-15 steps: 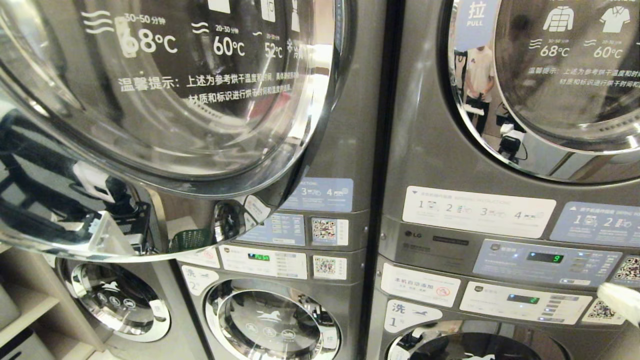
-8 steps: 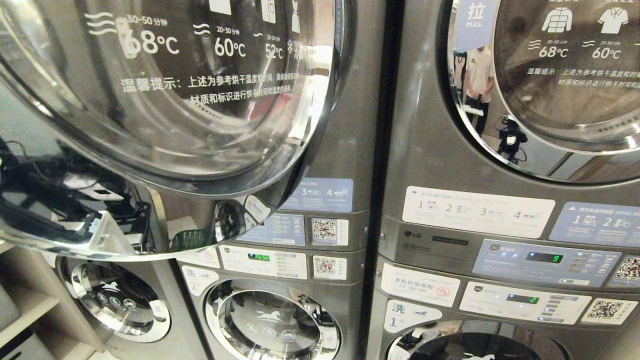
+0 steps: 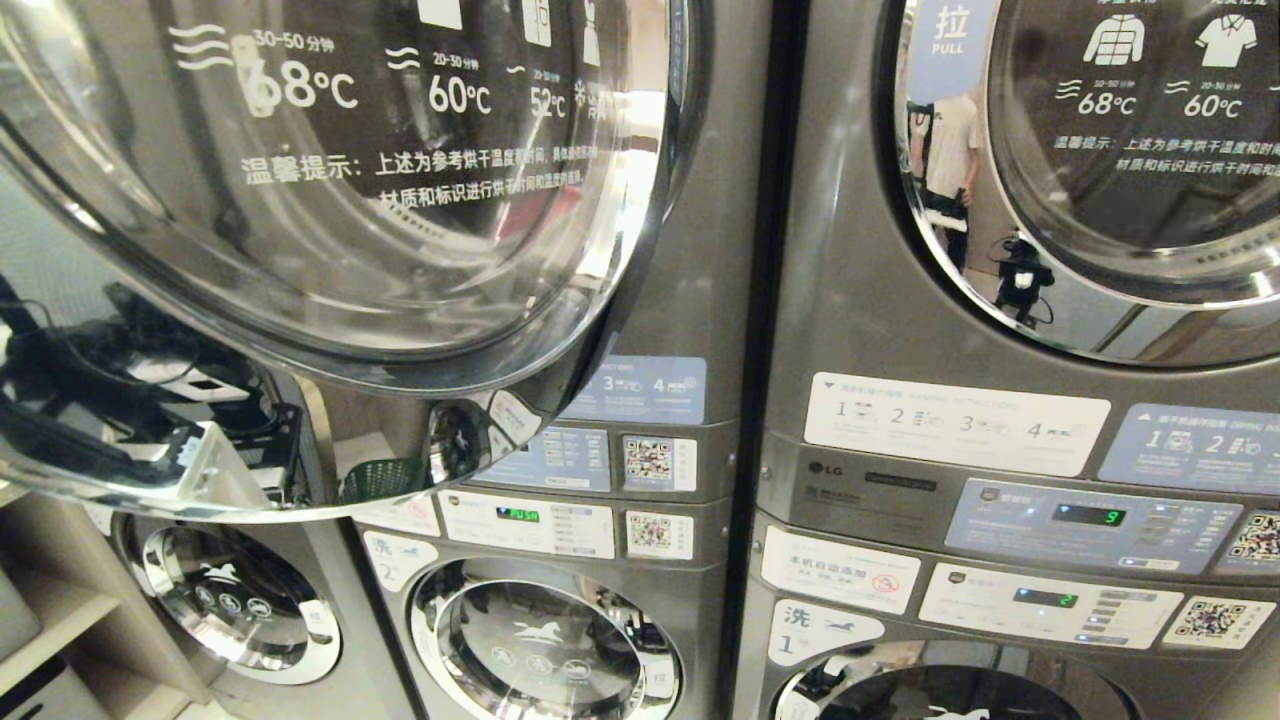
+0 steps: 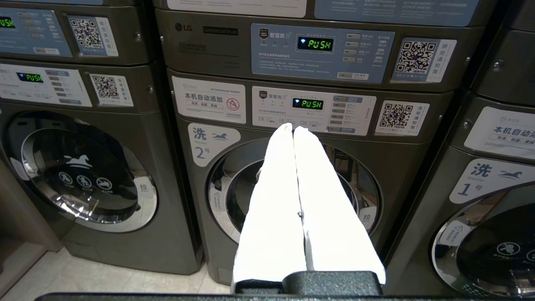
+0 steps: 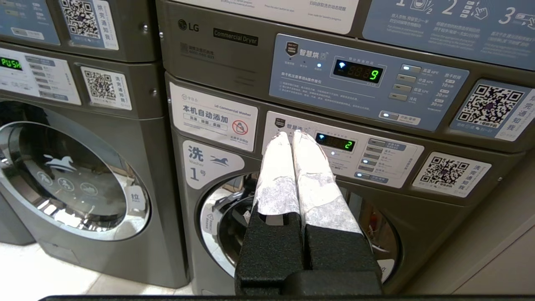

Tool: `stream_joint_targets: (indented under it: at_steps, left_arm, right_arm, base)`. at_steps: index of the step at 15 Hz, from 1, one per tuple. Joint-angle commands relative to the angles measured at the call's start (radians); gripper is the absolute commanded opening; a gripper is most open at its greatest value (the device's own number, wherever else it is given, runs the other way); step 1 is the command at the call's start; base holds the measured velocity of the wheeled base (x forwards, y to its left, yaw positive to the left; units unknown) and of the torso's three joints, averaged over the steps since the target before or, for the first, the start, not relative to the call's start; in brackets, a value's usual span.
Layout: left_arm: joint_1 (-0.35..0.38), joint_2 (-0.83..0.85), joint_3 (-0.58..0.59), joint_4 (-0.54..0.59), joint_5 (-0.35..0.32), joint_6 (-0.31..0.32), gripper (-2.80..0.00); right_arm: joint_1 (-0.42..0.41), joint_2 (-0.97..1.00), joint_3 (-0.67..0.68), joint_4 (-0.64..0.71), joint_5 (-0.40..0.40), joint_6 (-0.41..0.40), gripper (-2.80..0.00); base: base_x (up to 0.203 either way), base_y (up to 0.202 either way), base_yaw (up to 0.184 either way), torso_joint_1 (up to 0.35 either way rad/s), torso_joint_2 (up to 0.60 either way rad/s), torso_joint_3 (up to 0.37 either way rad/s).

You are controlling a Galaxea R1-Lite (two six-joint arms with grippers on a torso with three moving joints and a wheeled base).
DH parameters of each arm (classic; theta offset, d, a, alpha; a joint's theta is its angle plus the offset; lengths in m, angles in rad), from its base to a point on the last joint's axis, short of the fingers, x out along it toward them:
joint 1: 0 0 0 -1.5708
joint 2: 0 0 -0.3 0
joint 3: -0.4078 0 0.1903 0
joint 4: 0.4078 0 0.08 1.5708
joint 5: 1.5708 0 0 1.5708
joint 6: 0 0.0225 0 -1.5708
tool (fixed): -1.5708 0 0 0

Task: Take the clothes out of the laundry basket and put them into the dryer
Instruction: Close the dryer

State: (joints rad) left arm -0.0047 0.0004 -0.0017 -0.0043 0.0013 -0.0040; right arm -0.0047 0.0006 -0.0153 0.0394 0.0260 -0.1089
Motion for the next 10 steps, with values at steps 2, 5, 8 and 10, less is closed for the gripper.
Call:
stream_joint_targets:
  at_steps: [2, 5, 8, 10]
  left_arm:
    - [0.0, -0.002, -0.004, 0.01, 0.0, 0.006, -2.8]
    - [-0.001, 0.001, -0.062, -0.014, -0.086, 0.07, -2.8]
    - [-0.003, 0.149, -0.37, -0.02, -0.463, 0.057, -2.8]
    - [-0.016, 0.368, -0.624, -0.026, -0.568, 0.007, -2.8]
  right_arm:
    - [0.0, -0.002, 0.0, -0.001, -0.001, 0.008, -2.8]
    - [0.0, -0.002, -0.002, 0.004, -0.003, 0.003, -2.8]
    - [0.0, -0.002, -0.002, 0.007, -0.002, -0.002, -2.8]
    - [0.0, -0.002, -0.003, 0.007, 0.002, -0.003, -2.8]
  base:
    - [0.0, 0.0, 0.0, 0.0, 0.0, 0.0]
    - [0.0, 0.0, 0.0, 0.0, 0.0, 0.0]
    - [0.0, 0.0, 0.0, 0.0, 0.0, 0.0]
    - [0.0, 0.0, 0.0, 0.0, 0.0, 0.0]
